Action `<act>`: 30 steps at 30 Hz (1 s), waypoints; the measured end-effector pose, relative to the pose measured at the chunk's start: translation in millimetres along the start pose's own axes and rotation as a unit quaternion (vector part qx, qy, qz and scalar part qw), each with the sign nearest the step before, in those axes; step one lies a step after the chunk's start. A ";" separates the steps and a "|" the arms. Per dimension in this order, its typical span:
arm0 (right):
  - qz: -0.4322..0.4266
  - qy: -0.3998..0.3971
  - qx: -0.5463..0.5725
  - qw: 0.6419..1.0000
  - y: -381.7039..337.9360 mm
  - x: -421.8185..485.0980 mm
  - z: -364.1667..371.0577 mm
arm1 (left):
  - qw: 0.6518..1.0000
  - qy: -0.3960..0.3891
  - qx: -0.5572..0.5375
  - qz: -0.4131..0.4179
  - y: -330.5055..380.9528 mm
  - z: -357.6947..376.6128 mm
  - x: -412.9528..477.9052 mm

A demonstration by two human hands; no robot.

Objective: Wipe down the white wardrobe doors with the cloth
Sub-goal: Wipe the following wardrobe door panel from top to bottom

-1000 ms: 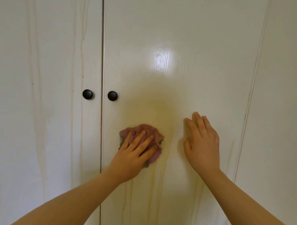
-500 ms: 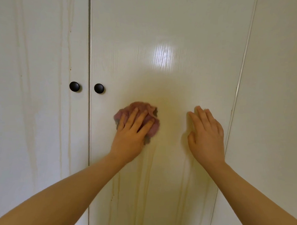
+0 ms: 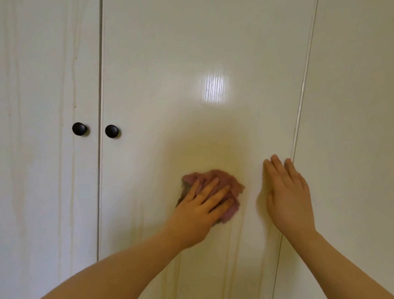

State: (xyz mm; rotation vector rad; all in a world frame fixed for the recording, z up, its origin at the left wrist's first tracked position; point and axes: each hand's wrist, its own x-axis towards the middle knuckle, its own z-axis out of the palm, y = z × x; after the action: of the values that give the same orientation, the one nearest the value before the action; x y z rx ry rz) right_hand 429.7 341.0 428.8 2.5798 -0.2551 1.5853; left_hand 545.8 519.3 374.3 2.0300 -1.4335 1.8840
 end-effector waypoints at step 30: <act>0.073 -0.104 0.238 0.963 38.3 -17.9 -22.3 | 1.000 0.023 0.008 -0.013 18.6 10.0 73.4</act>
State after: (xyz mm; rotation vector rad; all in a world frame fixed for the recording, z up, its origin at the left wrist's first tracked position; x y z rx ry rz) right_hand 394.8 308.8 422.8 3.1695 -0.0864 1.5790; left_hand 531.0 459.9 420.1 1.9883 -1.3780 1.9249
